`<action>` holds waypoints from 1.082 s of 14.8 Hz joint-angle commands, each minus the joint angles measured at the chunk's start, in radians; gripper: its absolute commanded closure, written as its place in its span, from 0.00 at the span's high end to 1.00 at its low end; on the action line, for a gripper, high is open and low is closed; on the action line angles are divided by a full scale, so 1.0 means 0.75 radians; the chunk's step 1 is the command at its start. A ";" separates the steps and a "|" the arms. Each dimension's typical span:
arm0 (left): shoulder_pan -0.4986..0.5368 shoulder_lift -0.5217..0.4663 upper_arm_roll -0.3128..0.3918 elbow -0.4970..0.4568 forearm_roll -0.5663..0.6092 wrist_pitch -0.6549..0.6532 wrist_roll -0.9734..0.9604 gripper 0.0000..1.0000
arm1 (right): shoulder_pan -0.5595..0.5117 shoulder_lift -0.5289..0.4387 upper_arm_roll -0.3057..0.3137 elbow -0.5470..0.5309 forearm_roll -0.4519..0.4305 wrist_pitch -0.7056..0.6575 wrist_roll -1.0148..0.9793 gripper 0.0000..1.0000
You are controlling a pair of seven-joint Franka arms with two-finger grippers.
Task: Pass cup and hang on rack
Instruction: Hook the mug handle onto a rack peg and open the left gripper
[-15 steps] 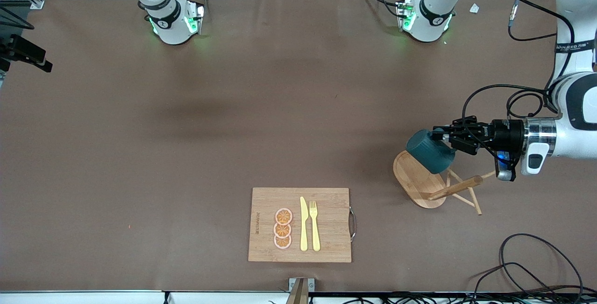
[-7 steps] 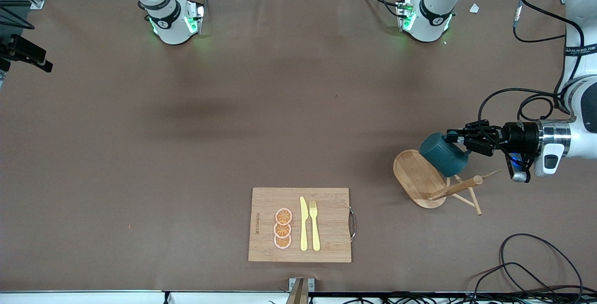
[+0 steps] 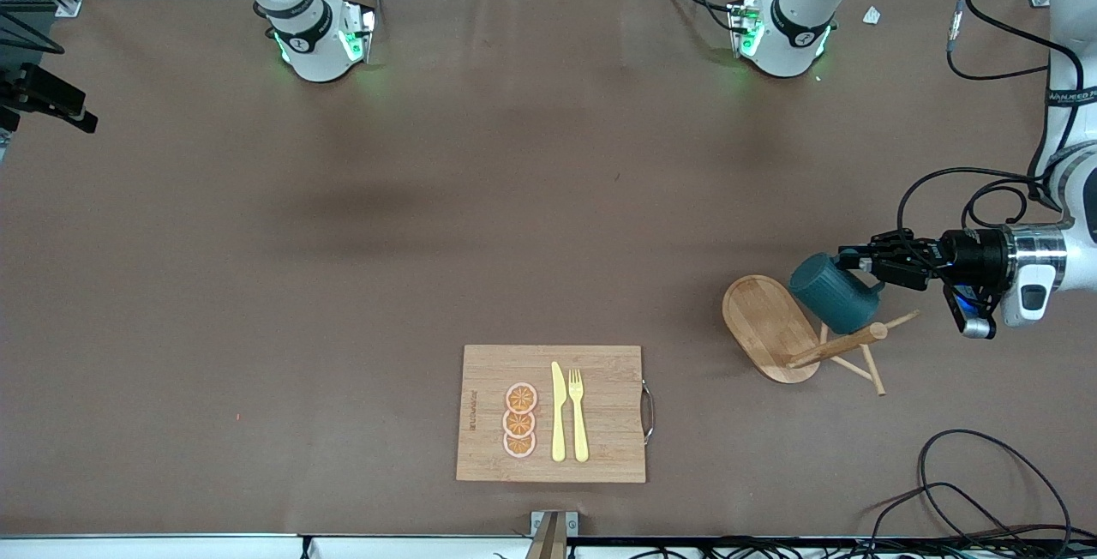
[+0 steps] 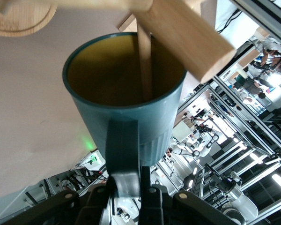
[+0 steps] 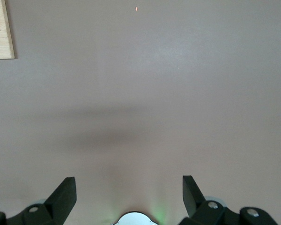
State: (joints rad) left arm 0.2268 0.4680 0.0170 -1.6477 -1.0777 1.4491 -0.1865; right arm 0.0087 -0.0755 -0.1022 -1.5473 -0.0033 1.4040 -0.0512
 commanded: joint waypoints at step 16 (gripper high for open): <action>0.033 0.000 0.000 0.145 -0.001 -0.046 -0.147 1.00 | -0.012 -0.026 0.014 -0.025 -0.004 -0.001 0.005 1.00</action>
State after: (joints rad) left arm 0.2393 0.4983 0.0174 -1.5771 -1.1001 1.4414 -0.2186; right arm 0.0087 -0.0755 -0.1022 -1.5479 -0.0033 1.4038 -0.0508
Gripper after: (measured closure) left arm 0.137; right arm 0.000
